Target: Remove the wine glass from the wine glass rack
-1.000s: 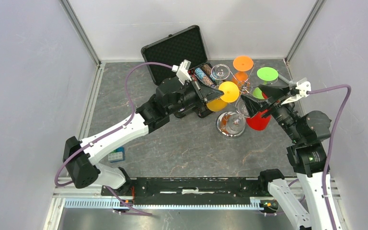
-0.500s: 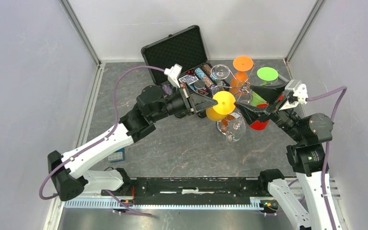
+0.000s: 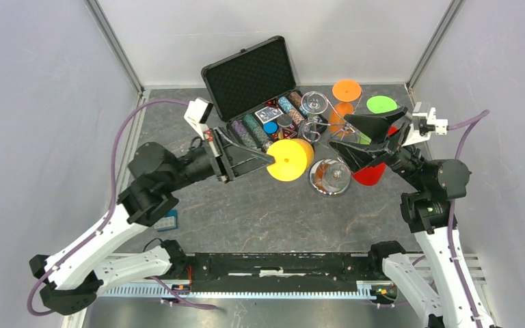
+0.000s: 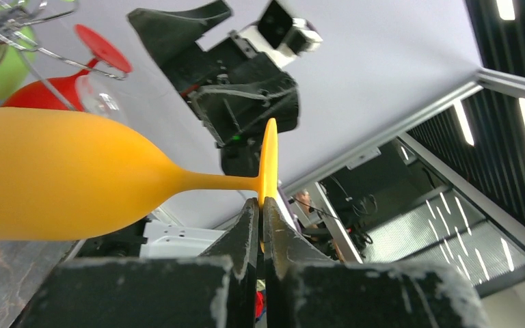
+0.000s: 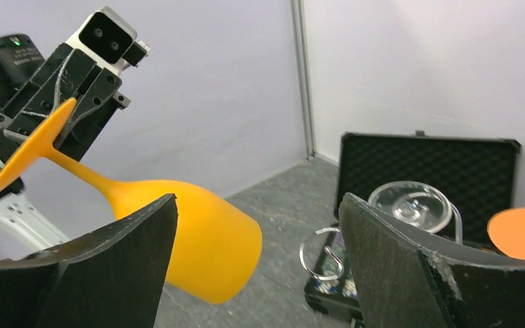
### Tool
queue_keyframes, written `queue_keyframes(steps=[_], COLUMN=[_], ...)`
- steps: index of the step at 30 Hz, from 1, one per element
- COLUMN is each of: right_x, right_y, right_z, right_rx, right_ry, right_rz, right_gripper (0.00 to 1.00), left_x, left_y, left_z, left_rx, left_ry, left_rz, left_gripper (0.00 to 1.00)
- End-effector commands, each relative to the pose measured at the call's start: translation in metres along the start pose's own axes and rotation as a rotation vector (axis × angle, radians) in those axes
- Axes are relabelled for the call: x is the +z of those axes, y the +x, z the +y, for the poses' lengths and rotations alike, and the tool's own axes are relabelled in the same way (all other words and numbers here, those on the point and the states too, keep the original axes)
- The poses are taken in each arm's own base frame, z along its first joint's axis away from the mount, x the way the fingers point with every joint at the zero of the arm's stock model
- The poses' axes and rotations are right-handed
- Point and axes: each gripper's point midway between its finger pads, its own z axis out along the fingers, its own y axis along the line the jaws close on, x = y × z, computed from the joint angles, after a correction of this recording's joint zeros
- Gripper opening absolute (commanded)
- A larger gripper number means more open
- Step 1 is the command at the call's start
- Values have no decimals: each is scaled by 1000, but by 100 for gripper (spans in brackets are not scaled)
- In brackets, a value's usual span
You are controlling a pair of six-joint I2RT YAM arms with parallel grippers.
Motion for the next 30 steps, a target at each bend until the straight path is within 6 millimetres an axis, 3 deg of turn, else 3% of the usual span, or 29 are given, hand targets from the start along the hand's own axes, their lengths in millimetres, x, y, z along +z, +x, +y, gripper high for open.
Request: queue_keyframes(steps=[1, 10, 11, 16, 22, 30], right_x=[8, 59, 64, 69, 54, 51], right_y=[-31, -40, -43, -65, -83, -95], right_z=[21, 71, 74, 98, 122, 125], right_rx=[51, 144, 155, 219, 164, 150], right_ry=[-94, -310, -328, -489, -652, -682], right_rz=[-141, -173, -188, -305, -441, -512], right_gripper=[93, 98, 98, 98, 98, 98], left_x=[-20, -13, -15, -15, -13, -9], left_y=[-11, -52, -59, -79, -88, -97], left_z=[-57, -105, -118, -149, -149, -153], left_rx=[134, 268, 300, 347, 276, 139], left_ry=[121, 150, 163, 190, 201, 276], left_rz=[-1, -94, -104, -145, -180, -202], left_gripper=[2, 2, 2, 2, 2, 2])
